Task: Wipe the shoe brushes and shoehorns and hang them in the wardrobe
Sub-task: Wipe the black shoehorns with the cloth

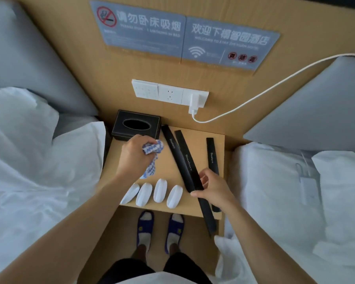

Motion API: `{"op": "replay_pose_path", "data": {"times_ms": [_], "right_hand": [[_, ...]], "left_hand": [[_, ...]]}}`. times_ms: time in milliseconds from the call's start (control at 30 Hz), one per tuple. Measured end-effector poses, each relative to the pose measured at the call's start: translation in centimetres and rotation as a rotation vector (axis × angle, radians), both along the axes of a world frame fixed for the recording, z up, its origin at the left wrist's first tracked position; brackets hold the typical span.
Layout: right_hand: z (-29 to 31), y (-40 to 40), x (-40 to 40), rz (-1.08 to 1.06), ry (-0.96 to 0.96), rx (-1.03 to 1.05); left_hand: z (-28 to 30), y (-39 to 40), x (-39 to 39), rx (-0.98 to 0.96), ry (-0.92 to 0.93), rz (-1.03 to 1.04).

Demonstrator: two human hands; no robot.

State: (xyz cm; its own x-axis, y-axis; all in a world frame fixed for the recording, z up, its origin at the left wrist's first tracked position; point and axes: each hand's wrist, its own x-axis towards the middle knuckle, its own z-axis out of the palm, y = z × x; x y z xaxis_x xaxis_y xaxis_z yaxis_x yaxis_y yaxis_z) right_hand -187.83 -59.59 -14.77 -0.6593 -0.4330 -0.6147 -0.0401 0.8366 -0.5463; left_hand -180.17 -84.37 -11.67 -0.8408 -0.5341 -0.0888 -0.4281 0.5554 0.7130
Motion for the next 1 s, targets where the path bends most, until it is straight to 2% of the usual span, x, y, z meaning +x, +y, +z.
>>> {"op": "replay_pose_path", "data": {"times_ms": [67,200,600,833,933,1000], "right_hand": [[-2.4,0.4,-0.4,-0.046,-0.02,0.101],[-6.9,1.0,-2.6,-0.214,-0.02,0.176],[-16.4,-2.3,-7.8,-0.17,0.147,0.499],[-18.1,-3.4,-7.8,-0.118,0.18,0.531],[-18.0,-4.0,-7.5,-0.085,0.275,0.477],[-18.2,-4.7,-7.1,0.023,0.355,0.439]], "left_hand": [[-0.9,0.3,0.3,0.018,-0.027,0.02],[-2.5,0.9,0.6,0.07,-0.023,0.055],[-6.7,2.1,0.8,0.166,0.065,0.206],[-8.4,2.3,1.3,0.179,0.055,0.232],[-8.8,2.1,1.4,0.157,0.043,0.231],[-8.9,1.9,1.5,0.156,0.035,0.233]]}}
